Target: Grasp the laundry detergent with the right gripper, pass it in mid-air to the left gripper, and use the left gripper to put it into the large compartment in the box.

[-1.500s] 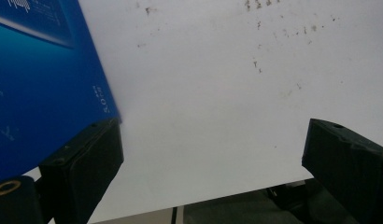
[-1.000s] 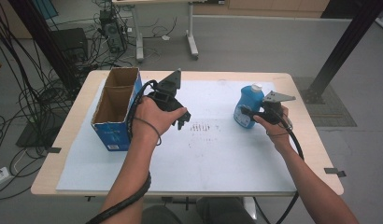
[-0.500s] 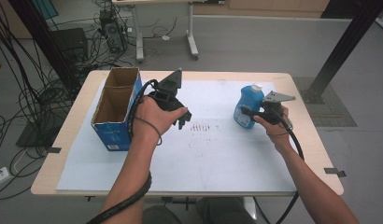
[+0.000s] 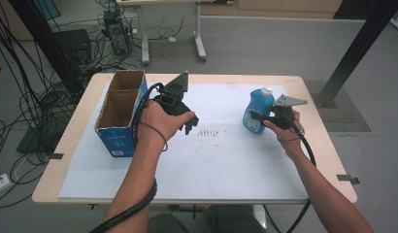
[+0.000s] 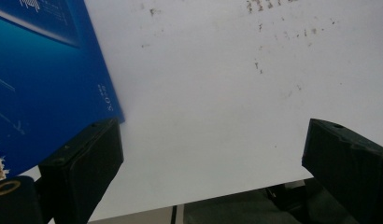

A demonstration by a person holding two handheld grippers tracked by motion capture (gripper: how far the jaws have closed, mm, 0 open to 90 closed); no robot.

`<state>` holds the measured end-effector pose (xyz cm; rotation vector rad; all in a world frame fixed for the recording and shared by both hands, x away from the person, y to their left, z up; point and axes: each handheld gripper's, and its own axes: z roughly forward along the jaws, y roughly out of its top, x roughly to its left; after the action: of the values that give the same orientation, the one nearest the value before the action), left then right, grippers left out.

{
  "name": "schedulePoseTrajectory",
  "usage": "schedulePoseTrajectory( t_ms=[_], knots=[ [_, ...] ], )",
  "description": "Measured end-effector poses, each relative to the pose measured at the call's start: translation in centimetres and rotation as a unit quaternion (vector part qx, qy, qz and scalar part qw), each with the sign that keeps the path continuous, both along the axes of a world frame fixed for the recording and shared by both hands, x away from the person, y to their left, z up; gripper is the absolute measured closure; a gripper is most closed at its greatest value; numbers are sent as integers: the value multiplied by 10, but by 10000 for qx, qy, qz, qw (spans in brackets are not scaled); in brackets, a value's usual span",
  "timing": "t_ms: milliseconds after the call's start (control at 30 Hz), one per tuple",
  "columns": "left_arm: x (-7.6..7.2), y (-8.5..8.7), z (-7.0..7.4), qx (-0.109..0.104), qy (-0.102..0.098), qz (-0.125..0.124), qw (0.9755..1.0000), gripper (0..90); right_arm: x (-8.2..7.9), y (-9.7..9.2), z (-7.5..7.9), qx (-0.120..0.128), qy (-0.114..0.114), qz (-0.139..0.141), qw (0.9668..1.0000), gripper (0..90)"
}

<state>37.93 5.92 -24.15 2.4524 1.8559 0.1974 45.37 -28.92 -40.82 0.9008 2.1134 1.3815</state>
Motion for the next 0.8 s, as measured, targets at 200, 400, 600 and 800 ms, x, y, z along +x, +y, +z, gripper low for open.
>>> schedulePoseTrajectory(
  t_ms=[200,400,600,800],
  knots=[
    [0,0,1,29,10,5,10000,57,0,0,0,5,8,11,10000,443],
    [0,1,2,43,-8,13,10000,57,0,0,0,5,5,19,10000,444],
    [0,0,3,62,7,5,10000,57,0,0,0,3,14,19,10000,443],
    [-1,0,4,33,-8,-5,10000,57,1,-1,0,3,19,32,10000,443]
  ],
)
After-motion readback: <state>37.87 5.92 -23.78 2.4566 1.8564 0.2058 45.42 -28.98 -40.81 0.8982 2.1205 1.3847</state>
